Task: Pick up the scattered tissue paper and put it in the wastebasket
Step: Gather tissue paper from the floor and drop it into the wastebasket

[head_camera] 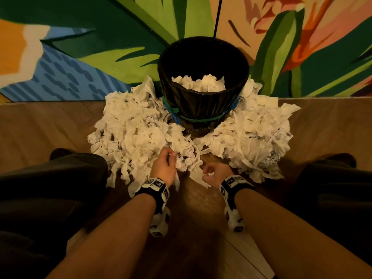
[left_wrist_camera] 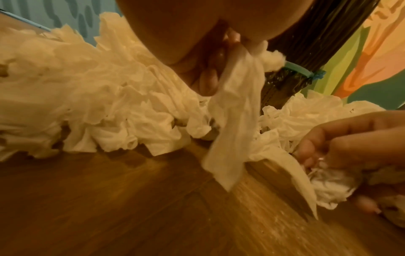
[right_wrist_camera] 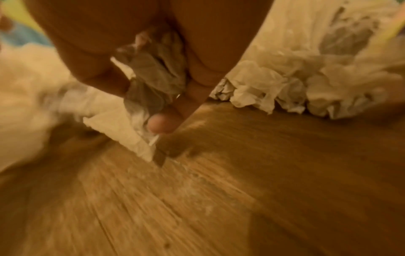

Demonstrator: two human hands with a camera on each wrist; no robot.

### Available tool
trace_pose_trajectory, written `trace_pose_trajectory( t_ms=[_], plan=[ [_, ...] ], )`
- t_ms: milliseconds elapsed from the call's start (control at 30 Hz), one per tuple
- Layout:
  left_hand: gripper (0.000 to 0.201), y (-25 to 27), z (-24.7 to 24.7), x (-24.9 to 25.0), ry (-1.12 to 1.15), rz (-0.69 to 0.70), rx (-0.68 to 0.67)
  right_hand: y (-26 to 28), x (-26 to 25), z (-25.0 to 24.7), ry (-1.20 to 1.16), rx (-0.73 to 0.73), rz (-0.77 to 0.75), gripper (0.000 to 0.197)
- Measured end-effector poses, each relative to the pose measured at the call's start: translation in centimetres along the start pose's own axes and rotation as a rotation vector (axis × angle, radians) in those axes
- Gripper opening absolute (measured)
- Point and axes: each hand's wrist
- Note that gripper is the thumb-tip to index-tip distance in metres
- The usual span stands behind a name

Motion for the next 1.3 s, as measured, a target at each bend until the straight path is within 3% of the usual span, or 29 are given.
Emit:
trace_pose_trajectory(
  t_ms=[300,367,467,500,567,700,767,867,1033,1167,1300],
  plan=[
    [0.030,0.5,0.0,-1.4,-0.149,-0.027,-0.195,0.3,-1.1,-1.2,-0.377,-0.153,0.174,0.006],
    [0.026,0.8,0.5,-1.3,-0.160,-0.018,-0.299,0.4,-1.5,-1.2,-0.455,-0.193,0.166,0.006],
    [0.051,1.1,1.3,-1.2,-0.284,0.010,-0.540,0.3,-2.3,-1.2,-0.514,-0.236,0.096,0.005],
    [0.049,1.1,1.6,-1.3,-0.378,0.040,-0.567,0.2,-2.5,-1.3,-0.502,-0.227,0.077,0.005],
    [0.037,1.0,1.7,-1.6,-0.483,0.047,-0.529,0.0,-2.5,-1.3,-0.425,-0.175,0.054,0.007],
    [0.037,0.5,0.6,-2.0,-0.512,0.019,-0.476,-0.1,-1.3,-0.7,-0.231,-0.075,0.032,0.012],
    [0.037,0.5,0.0,-2.1,-0.608,0.054,-0.558,-0.3,-0.6,-0.6,-0.018,-0.035,-0.004,0.020],
    [0.041,1.0,0.0,-2.4,-0.792,0.159,-0.751,-1.0,-0.6,-0.6,0.320,-0.072,-0.094,0.049],
    [0.043,2.4,1.5,-2.1,-0.892,0.020,-0.839,-2.8,-2.2,-0.2,0.453,-0.189,-0.163,0.078],
    [0.039,2.3,1.6,-1.4,-0.927,0.031,-0.844,-4.0,-3.2,0.0,0.504,-0.266,-0.149,0.081],
    [0.038,1.9,1.2,-1.5,-0.895,-0.030,-0.782,-4.5,-4.6,0.6,0.563,-0.258,-0.206,0.068]
  ],
)
Point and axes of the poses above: each hand's wrist, its own y-axis away from the middle knuckle, its own z-axis out of the palm, x = y × z, and after that the axes turned 14 degrees about y, right-handed
